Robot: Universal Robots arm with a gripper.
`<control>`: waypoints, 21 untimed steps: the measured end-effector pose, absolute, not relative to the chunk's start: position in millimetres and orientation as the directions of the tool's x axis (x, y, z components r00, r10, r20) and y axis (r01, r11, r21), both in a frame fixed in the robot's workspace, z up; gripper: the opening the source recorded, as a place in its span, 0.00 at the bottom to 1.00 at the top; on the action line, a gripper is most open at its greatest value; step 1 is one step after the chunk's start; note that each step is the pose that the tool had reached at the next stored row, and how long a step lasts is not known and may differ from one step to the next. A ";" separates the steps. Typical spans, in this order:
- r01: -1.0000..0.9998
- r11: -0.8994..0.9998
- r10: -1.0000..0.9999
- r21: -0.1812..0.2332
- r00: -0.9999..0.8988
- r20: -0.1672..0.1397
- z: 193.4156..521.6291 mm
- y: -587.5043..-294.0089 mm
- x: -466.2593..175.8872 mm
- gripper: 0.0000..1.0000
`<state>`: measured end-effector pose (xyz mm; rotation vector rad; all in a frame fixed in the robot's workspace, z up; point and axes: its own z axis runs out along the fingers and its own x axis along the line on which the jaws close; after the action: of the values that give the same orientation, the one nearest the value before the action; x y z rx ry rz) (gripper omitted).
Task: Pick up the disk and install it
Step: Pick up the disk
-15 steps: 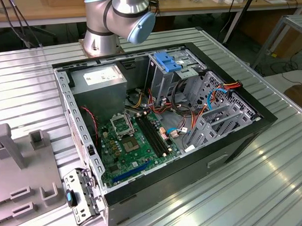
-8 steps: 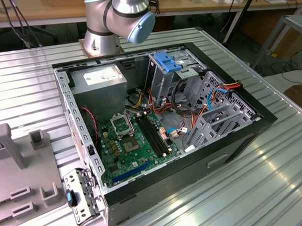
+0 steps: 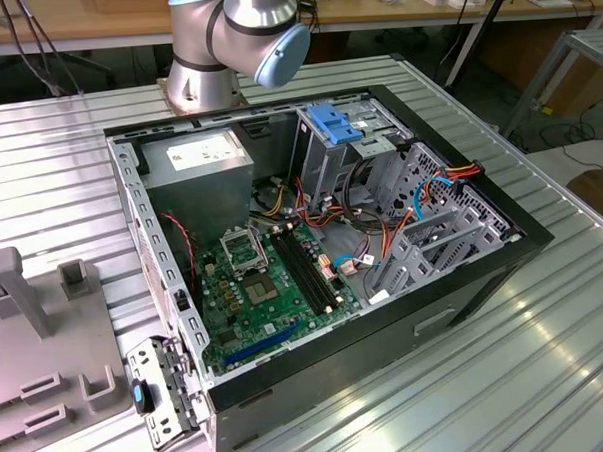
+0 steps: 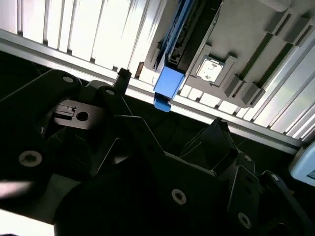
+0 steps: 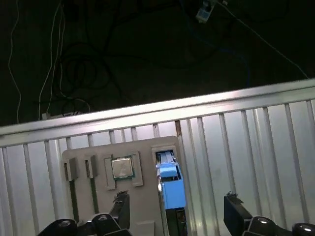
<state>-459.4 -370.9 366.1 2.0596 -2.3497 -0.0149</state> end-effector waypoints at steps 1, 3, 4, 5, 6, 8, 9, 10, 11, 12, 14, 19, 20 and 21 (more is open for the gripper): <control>-0.995 0.096 -0.995 0.018 -0.096 0.007 363.9 -370.9 -459.4 0.84; -0.999 0.050 -0.999 0.018 -0.050 0.007 361.2 -370.9 -459.4 0.84; -0.999 0.039 -0.999 0.018 -0.039 0.007 360.0 -370.9 -459.4 0.84; -0.999 0.033 -0.999 0.018 -0.032 0.007 358.7 -371.0 -459.6 0.84; -0.999 0.029 -1.000 0.018 -0.029 0.007 356.4 -371.9 -460.5 0.84; -1.000 0.025 -1.000 0.017 -0.025 0.007 351.0 -372.8 -461.1 0.84; -1.000 -0.014 -1.000 0.016 0.015 0.007 349.4 -372.8 -461.0 0.84; -0.999 -0.028 -1.000 0.015 0.028 0.007 348.9 -372.9 -461.0 0.84; -0.999 -0.044 -0.999 0.013 0.044 0.007 348.4 -373.1 -461.1 0.84; -0.999 -0.055 -0.998 0.002 0.055 0.008 347.7 -374.3 -461.1 0.84; -0.998 -0.055 -0.998 -0.011 0.055 0.010 347.4 -375.2 -461.1 0.84; -0.998 -0.045 -0.999 -0.032 0.045 0.012 340.1 -375.7 -461.7 0.84; -0.999 -0.032 -0.999 -0.032 0.032 0.012 336.6 -375.7 -461.8 0.84; -0.999 -0.021 -1.000 -0.032 0.021 0.012 333.2 -375.7 -461.8 0.84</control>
<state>-461.8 -375.7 333.2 2.2549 -2.2081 0.0489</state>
